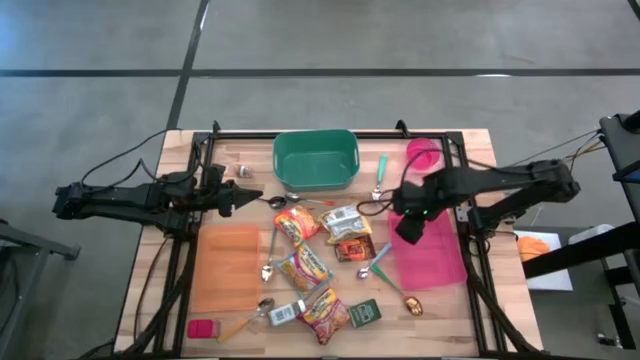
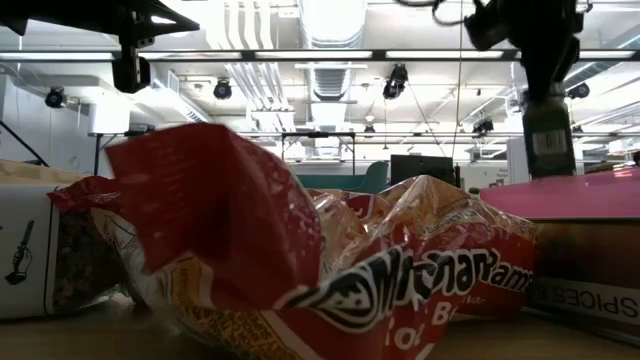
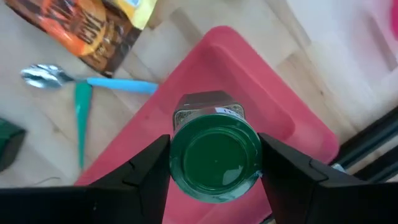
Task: Pick & Place Food Item
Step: Put the green spice bottle into the pink bin, then put the yellow noodle pack into the green bin
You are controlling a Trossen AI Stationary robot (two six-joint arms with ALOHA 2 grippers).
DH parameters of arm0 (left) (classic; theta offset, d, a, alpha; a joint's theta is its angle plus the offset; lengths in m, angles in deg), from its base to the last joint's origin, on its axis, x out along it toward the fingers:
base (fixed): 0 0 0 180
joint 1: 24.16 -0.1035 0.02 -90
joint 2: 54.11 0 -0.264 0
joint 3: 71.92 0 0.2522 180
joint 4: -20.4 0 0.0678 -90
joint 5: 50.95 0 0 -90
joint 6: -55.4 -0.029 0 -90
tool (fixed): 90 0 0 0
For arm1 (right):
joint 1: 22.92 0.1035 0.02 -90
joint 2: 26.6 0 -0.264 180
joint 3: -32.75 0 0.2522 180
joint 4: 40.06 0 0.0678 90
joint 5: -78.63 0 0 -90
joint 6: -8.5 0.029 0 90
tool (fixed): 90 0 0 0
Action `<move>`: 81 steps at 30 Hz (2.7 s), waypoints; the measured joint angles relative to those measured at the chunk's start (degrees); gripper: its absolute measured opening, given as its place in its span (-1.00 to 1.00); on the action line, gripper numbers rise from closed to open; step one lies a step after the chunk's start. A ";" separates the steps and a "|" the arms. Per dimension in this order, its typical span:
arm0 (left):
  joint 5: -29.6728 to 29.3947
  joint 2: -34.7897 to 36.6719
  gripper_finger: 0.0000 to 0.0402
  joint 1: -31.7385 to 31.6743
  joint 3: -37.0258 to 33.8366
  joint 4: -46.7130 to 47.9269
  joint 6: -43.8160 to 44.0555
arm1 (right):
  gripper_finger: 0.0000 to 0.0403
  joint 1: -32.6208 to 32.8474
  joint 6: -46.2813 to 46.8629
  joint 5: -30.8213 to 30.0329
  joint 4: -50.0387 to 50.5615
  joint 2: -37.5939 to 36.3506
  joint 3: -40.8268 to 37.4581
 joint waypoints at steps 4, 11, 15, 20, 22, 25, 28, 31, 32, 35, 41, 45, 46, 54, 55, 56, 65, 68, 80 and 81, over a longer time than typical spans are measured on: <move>0.00 0.00 -1.00 0.00 0.00 0.02 0.00 | 0.00 0.29 -1.35 -2.71 -3.62 2.57 -2.21; 0.02 0.00 -1.00 0.00 0.00 0.02 0.00 | 0.00 0.16 -2.68 -2.54 -11.28 2.70 -7.94; 0.02 0.00 -1.00 0.00 0.00 0.02 0.00 | 0.00 0.13 -2.69 -2.56 -12.54 2.28 -11.41; 0.02 0.00 -1.00 0.00 0.00 0.02 0.00 | 0.00 0.11 -2.84 -2.97 -16.21 1.21 -14.20; 0.02 0.00 -1.00 0.00 0.00 0.02 0.00 | 0.00 0.11 -2.32 -3.00 -16.63 0.88 -14.46; 0.02 0.00 -1.00 0.00 0.00 0.02 0.00 | 0.00 0.11 -0.06 -2.96 -17.02 0.32 -14.38; 0.00 0.00 -1.00 0.00 0.00 0.02 0.02 | 0.00 -0.30 5.31 -2.59 -16.81 -0.17 -13.95; 0.00 0.00 -1.00 0.00 0.00 0.02 0.06 | 0.00 -0.79 10.56 -2.61 -16.59 -0.45 -13.75; 0.00 0.00 -1.00 0.00 0.00 0.02 0.10 | 0.00 -0.92 12.62 -2.65 -16.49 -0.38 -13.79; 0.00 0.00 -1.00 0.00 0.00 0.02 0.22 | 0.00 -1.29 18.83 -2.70 -16.54 -0.19 -13.95; -0.02 0.00 -1.00 0.00 0.00 0.02 0.20 | 0.00 -1.63 26.58 -4.29 -16.58 -0.23 -14.60; -0.04 0.00 -1.00 0.00 0.00 0.02 0.20 | 0.00 -1.98 28.33 -4.68 -16.71 0.10 -14.55; -0.06 -0.02 -1.00 0.00 0.00 0.02 0.20 | 0.00 -2.10 28.69 -4.69 -16.71 0.10 -14.53; -0.22 -0.02 -1.00 0.02 0.00 0.02 0.20 | 0.00 -2.45 32.11 -6.22 -16.93 0.22 -14.54; -0.22 -0.02 -1.00 0.00 0.00 0.02 0.20 | 0.00 -2.45 32.10 -6.23 -16.91 0.21 -14.55; -0.24 -0.02 -1.00 0.00 0.00 0.02 0.19 | 0.02 -2.45 32.12 -6.28 -16.90 0.22 -14.55; -0.22 -0.02 -1.00 0.00 0.00 0.02 0.00 | 0.43 -2.45 31.97 -6.40 -16.90 0.32 -14.75; -0.22 -0.02 -1.00 0.00 0.00 0.04 0.02 | 0.50 -2.45 31.89 -6.16 -16.95 0.32 -14.75; 0.61 -0.02 -1.00 0.02 0.00 0.04 0.20 | 0.55 -2.40 28.17 -7.01 -16.52 0.23 -11.71; 0.96 -0.02 -1.00 0.02 0.00 0.04 0.22 | 0.55 -2.40 27.47 -7.50 -16.07 0.23 -11.04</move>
